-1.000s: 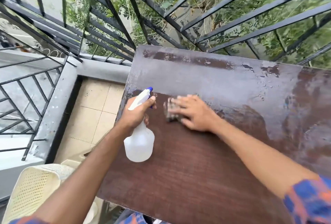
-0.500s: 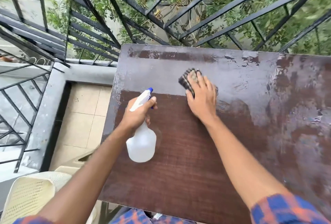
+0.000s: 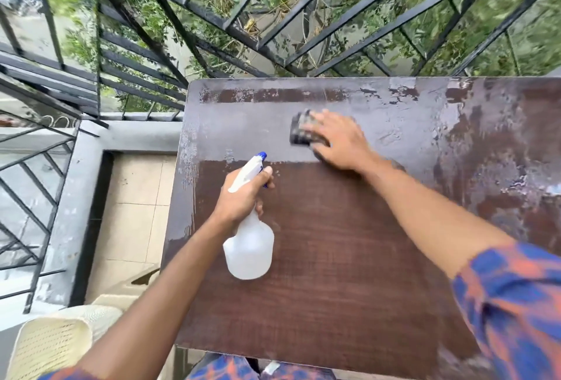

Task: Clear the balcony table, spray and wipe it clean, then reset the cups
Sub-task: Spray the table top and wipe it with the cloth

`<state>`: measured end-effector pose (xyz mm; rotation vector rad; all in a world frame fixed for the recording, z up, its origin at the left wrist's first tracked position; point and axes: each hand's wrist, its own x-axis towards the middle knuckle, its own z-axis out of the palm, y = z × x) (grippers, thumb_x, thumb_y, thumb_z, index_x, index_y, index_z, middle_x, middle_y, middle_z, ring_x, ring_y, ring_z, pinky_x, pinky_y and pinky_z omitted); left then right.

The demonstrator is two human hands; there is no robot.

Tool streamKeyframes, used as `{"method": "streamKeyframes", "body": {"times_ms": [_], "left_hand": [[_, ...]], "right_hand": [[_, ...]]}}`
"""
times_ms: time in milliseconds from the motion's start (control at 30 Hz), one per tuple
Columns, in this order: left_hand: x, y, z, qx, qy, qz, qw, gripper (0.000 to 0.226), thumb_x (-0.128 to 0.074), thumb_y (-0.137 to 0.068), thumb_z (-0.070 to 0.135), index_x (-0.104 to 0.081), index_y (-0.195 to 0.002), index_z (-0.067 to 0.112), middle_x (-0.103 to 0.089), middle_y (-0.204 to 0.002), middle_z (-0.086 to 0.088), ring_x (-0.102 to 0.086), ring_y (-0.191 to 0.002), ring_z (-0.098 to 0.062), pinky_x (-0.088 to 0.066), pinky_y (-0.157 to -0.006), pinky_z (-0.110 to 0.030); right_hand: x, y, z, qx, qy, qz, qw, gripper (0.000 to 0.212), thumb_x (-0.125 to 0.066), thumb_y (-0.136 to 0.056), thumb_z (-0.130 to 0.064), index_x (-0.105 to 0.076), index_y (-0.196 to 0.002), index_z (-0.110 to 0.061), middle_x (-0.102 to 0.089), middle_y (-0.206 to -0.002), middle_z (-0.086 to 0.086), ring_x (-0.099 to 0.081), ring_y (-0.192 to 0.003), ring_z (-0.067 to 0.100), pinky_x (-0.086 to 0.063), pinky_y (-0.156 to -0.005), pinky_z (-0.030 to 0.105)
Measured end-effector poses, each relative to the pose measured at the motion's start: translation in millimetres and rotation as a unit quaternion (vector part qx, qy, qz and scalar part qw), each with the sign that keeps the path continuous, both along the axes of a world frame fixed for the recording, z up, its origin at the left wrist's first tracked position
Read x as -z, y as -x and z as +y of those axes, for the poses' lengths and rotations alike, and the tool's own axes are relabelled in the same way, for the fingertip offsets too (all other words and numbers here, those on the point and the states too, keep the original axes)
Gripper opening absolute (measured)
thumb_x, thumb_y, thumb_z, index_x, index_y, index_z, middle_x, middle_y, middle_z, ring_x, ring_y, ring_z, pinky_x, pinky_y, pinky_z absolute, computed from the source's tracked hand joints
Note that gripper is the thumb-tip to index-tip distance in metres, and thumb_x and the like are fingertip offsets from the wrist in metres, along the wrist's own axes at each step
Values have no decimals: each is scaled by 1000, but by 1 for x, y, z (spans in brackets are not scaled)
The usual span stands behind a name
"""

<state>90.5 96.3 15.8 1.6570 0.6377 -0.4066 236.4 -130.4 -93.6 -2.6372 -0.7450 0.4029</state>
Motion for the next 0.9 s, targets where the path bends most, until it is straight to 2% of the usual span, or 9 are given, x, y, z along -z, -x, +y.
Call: {"method": "streamKeyframes", "body": {"times_ms": [67, 167, 267, 367, 600, 667, 767, 833, 900], "left_hand": [[-1, 1, -1, 5, -3, -8, 1000, 25, -63, -100, 32, -67, -85, 12, -70, -81, -2, -40, -38, -22, -43, -56, -38], [0, 4, -2, 17, -1, -15, 1000, 27, -65, -97, 37, -67, -83, 13, -70, -83, -4, -40, -39, -23, -44, -57, -40], [2, 9, -7, 28, 2, -11, 1000, 31, -65, -93, 40, -66, -82, 11, -69, -84, -7, -41, -40, -23, -43, -57, -40], [6, 14, -17, 53, 4, -12, 999, 26, -64, -98, 31, -66, -82, 10, -68, -84, -8, -41, -39, -20, -43, -55, -37], [6, 24, -35, 110, 9, -6, 994, 27, -61, -101, 28, -62, -83, 7, -68, -85, -8, -41, -38, -21, -42, -54, -36], [5, 25, -37, 112, 8, -6, 994, 29, -61, -101, 28, -61, -85, 4, -68, -84, -7, -41, -39, -22, -42, -55, -37], [-1, 31, -34, 116, 13, -8, 993, 27, -60, -101, 28, -61, -83, 6, -67, -84, -6, -41, -39, -22, -42, -56, -38], [-6, 35, -30, 114, 10, -13, 993, 26, -60, -101, 27, -61, -81, 10, -67, -85, -5, -41, -39, -21, -42, -56, -37], [-9, 38, -23, 103, 0, -15, 995, 28, -60, -101, 29, -62, -84, 6, -68, -84, -3, -41, -38, -21, -43, -56, -36]], "right_hand": [[-15, -58, 1, 97, 12, 12, 995, 56, -57, -95, -41, -44, -149, -35, -37, -161, 5, -30, -149, 32, -26, -119, 62], [-27, -93, -11, 254, 12, 21, 967, 54, -54, -98, -36, -42, -149, -25, -43, -152, 11, -37, -140, 35, -28, -117, 53], [-26, -66, -24, 313, 4, 22, 949, 57, -52, -99, -38, -36, -153, -28, -35, -161, 9, -32, -147, 33, -24, -121, 49], [-14, 10, -39, 359, -2, -5, 933, 61, -53, -98, -41, -34, -156, -33, -26, -167, 6, -25, -152, 31, -19, -123, 49], [2, 277, -45, 348, 19, -51, 936, 55, -57, -95, -38, -51, -149, -30, -38, -162, 6, -38, -146, 34, -32, -116, 50], [3, 312, -46, 317, 21, -45, 947, 54, -60, -93, -38, -54, -146, -30, -39, -161, 4, -40, -145, 32, -33, -115, 50], [0, 293, -53, 309, 11, -47, 950, 57, -61, -86, -38, -58, -142, -32, -45, -158, 1, -44, -143, 27, -35, -113, 47], [-3, 244, -55, 311, 10, -51, 949, 59, -57, -83, -40, -57, -141, -32, -47, -156, 1, -44, -143, 27, -34, -113, 46], [-6, 177, -57, 317, 25, -38, 947, 60, -54, -84, -42, -55, -143, -33, -46, -157, 2, -41, -144, 29, -32, -115, 47]]}}
